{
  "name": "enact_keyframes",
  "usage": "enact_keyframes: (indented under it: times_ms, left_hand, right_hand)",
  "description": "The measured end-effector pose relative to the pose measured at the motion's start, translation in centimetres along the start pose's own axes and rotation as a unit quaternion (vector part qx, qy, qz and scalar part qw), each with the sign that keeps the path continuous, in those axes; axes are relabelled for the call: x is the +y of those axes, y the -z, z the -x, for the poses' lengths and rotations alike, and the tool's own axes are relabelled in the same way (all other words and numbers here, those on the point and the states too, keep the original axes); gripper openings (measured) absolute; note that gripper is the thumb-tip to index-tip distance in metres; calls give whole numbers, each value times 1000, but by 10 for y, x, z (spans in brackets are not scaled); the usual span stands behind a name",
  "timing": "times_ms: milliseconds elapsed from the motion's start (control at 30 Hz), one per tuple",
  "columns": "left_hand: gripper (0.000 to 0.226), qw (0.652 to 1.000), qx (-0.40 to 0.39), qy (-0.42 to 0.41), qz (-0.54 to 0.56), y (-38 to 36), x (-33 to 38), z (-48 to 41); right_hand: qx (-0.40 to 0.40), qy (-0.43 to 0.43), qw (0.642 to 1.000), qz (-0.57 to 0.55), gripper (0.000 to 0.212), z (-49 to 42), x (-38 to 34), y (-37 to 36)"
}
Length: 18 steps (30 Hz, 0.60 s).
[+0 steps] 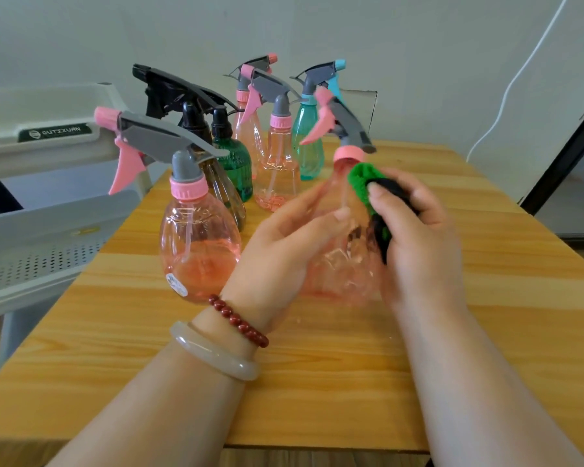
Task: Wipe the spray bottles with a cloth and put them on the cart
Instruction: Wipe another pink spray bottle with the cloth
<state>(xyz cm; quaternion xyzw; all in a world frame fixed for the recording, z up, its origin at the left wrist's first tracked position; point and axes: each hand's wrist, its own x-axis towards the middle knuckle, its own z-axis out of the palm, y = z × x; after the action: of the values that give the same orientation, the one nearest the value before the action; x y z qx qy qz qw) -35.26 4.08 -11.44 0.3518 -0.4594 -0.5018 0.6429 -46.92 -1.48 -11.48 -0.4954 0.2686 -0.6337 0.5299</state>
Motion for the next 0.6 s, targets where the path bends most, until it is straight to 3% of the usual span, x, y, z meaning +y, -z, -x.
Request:
enact_keyframes:
  times_ms: [67, 167, 267, 433, 600]
  left_hand:
    - [47, 999, 33, -7, -9, 5, 0, -3]
    - [39, 998, -25, 10, -50, 12, -2, -2]
    - [43, 997, -58, 26, -43, 8, -3, 0]
    - [48, 999, 7, -27, 22, -2, -6, -1]
    - [54, 978, 129, -72, -144, -3, -8, 1]
  right_hand:
    - [-20, 2, 999, 26, 18, 2, 2, -1]
    - [13, 31, 998, 50, 18, 0, 0, 4]
    - [33, 8, 999, -16, 18, -3, -2, 4]
    - [-39, -72, 993, -88, 21, 3, -3, -7]
    - [-6, -28, 1000, -9, 21, 3, -3, -6]
